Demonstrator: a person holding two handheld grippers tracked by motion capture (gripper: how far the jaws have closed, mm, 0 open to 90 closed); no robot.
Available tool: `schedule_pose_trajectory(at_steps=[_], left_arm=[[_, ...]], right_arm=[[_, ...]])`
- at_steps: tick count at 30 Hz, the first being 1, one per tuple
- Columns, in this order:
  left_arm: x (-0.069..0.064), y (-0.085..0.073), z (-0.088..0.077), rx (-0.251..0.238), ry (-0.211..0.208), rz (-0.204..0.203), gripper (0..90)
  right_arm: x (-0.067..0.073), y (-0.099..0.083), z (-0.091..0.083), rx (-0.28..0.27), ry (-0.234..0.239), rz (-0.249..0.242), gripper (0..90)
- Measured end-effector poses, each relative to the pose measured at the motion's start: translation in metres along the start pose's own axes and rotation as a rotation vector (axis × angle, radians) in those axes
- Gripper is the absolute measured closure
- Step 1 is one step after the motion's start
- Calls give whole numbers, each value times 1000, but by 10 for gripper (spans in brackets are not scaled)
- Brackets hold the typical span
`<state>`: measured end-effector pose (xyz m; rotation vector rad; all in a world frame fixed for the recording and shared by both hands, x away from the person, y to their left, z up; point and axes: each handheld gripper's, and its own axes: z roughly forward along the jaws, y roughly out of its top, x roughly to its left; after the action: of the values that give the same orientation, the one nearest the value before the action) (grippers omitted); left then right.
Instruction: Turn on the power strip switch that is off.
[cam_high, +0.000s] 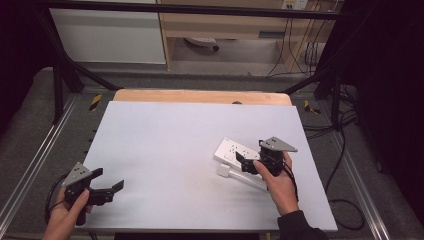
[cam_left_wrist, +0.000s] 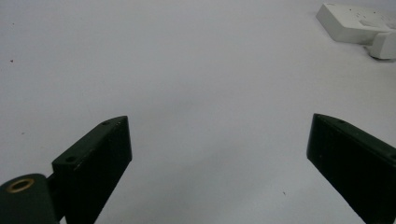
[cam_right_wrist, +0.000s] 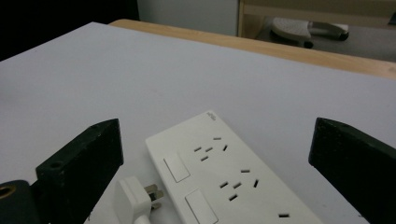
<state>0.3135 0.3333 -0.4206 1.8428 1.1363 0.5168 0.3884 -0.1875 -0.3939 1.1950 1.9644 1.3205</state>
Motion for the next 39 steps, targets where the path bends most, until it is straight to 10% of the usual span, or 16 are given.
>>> schedule_pose_trajectory(at_steps=[17, 39], left_arm=[[-1, 1, -1, -10, -9, 1, 66], [-2, 1, 0, -6, -13, -3, 66]], right_arm=[[-23, 4, -42, -91, -112, 30, 20], [-72, -34, -99, -125, -226, 103, 25]])
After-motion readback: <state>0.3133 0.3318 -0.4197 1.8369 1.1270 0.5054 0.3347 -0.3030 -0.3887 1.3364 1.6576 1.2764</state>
